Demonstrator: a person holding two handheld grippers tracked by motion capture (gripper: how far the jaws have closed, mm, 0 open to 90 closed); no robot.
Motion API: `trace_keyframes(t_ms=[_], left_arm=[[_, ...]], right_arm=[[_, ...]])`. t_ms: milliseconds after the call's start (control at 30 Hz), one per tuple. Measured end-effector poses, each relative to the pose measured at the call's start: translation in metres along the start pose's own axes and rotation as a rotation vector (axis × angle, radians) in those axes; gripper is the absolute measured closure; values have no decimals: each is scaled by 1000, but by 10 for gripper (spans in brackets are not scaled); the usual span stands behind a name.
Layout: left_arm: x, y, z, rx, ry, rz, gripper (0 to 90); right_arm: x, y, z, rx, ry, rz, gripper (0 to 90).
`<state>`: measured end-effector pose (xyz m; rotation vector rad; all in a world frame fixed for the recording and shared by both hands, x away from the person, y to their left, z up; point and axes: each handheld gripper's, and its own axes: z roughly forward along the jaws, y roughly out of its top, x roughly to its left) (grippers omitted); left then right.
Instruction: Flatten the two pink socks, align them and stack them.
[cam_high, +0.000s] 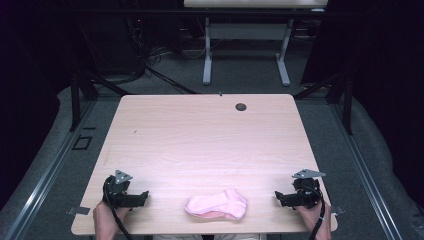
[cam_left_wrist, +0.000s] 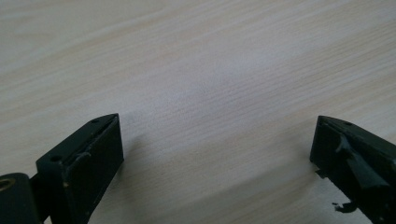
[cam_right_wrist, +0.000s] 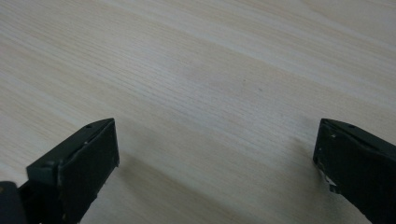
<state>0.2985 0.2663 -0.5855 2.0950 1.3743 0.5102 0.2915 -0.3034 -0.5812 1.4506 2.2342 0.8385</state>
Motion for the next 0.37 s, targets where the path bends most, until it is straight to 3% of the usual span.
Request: trace_keyframes(t_ms=[167,367], left_arm=[[3,-4,1,-34,7,-9,2],[6,-8,2,-87,8,-12,3]], right_arm=[[-2,-5,2,-45,-27,-11,0],[-5,-9,4,-95,-45,19,0]])
